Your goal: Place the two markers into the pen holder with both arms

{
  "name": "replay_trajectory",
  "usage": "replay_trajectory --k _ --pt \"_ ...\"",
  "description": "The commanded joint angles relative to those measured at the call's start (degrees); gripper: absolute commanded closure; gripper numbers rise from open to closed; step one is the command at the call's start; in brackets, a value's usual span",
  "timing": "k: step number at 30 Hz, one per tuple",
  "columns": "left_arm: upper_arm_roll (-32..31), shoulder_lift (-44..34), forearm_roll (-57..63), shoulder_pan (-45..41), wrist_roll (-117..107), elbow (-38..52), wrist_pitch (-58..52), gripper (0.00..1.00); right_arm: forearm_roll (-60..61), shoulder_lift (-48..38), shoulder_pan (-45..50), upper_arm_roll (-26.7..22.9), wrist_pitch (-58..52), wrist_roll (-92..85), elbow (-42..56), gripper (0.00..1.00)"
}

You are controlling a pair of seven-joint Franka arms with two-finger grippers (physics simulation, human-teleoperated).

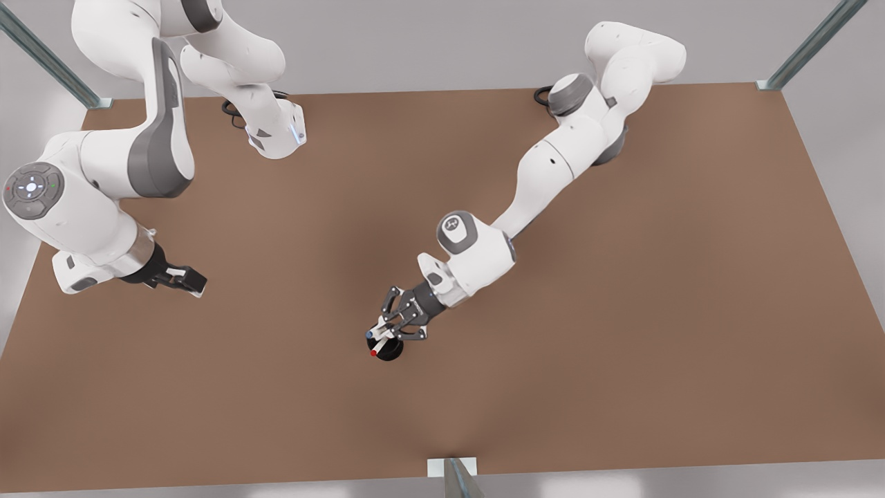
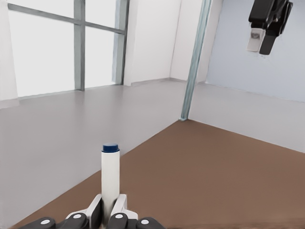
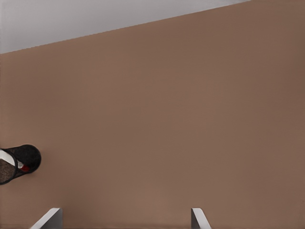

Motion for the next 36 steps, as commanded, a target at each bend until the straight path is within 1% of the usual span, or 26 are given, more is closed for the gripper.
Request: replay_trajectory --k 1,14,20,21,31,32,33,36 --pt "-0.01 0.58 -0.01 -0.13 26.83 0.12 3.25 0.79 0.47 -0.06 -0.01 -0.01 -0.11 -10.79 0.02 0.00" --pt "0.17 3.57 0.08 -1.89 25.60 0.39 4.22 0.79 0.47 -0.06 -0.10 -0.01 -0.11 -10.88 0.02 0.00" --pt "0.70 5.59 0.08 -3.47 25.60 2.58 4.30 0.79 0.56 -0.06 -0.36 -0.27 -0.11 -11.84 0.02 0.00" --pt "0.70 6.56 0.08 -4.17 25.60 4.16 4.30 0.79 0.56 -0.06 -0.36 -0.27 -0.11 -11.84 0.11 0.00" --pt "0.61 7.88 -0.01 -4.53 25.07 4.08 4.30 0.79 0.56 0.11 -0.36 -0.27 -0.11 -12.28 0.02 0.00" --pt "0.52 7.79 -0.01 -4.61 23.76 4.08 4.30 0.63 0.56 0.11 -0.45 -0.27 -0.11 -12.28 0.02 0.00" --pt "0.61 7.71 0.08 -5.58 17.60 3.99 4.30 0.00 0.56 0.11 -0.45 -0.27 -0.11 -12.28 0.02 0.00" --pt "0.70 7.44 0.08 -5.49 17.16 3.99 4.22 0.00 0.56 0.11 -0.36 -0.27 -0.11 -12.63 0.02 0.00"
